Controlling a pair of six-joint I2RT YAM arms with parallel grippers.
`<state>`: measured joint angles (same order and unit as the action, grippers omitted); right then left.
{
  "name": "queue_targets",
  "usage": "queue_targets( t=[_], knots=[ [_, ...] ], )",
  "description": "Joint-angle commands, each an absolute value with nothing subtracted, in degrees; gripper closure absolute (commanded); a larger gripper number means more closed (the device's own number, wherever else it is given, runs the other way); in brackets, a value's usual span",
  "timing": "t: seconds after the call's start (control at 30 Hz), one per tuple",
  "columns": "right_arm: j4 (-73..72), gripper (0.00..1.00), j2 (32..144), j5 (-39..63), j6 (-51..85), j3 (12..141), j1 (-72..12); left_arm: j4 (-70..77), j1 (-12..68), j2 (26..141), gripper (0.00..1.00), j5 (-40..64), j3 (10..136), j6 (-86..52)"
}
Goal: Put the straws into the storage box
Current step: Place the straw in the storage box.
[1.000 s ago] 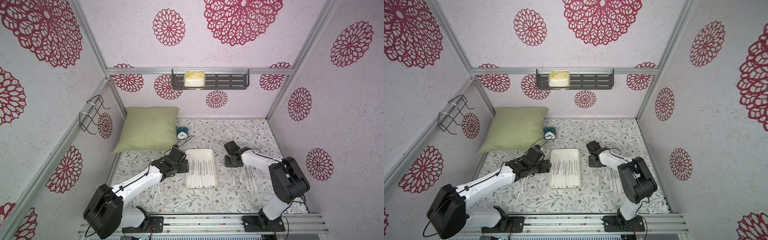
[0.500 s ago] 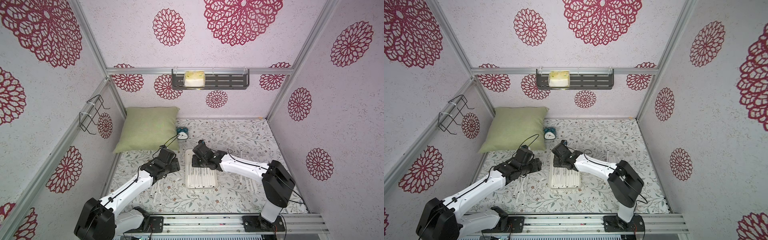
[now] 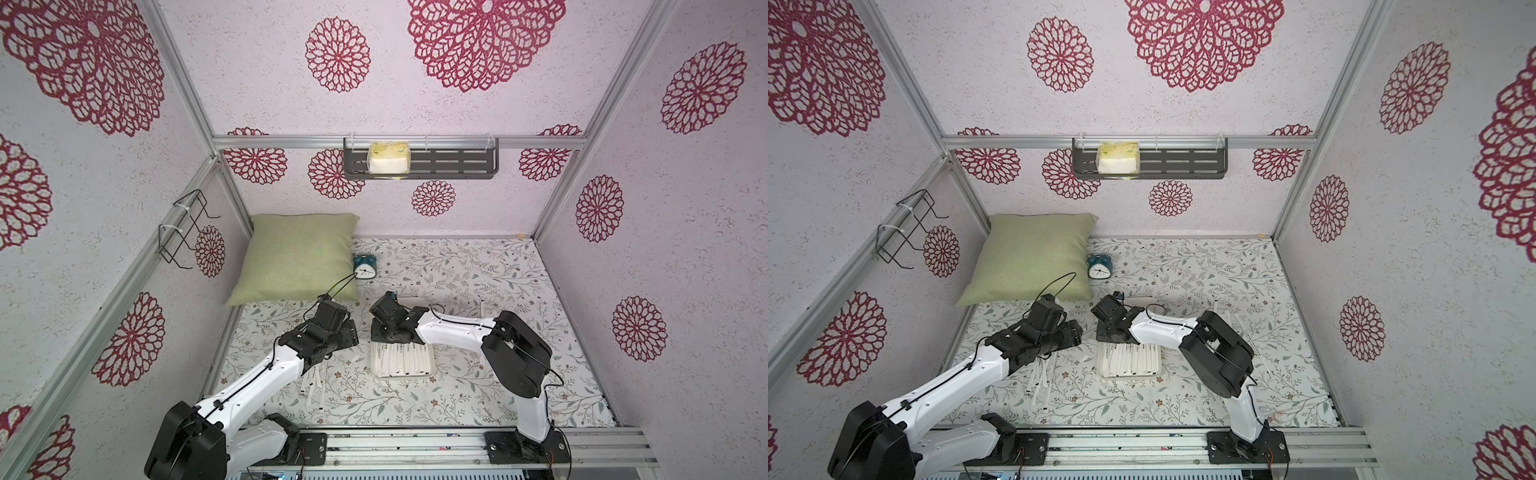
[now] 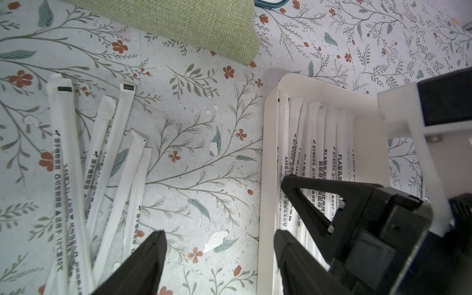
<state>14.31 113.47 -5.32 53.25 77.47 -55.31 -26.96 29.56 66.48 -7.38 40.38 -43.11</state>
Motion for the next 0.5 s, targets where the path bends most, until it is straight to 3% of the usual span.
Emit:
queue_targets(
  t=[0.0,0.2,0.47],
  knots=[
    [14.2,0.86,113.8,-6.0,54.6,78.9,-55.4,-25.8,29.2,66.7,0.26,-6.7,40.2,-42.9],
    [17.3,0.69,108.4,-7.0,52.9,78.4,-54.8,-25.5,29.1,66.5,0.26,-6.6,40.4,-42.8],
    [23.4,0.68,92.0,-11.3,48.5,65.3,-46.4,-25.7,31.8,69.3,0.27,-5.9,44.1,-41.1]
  ],
)
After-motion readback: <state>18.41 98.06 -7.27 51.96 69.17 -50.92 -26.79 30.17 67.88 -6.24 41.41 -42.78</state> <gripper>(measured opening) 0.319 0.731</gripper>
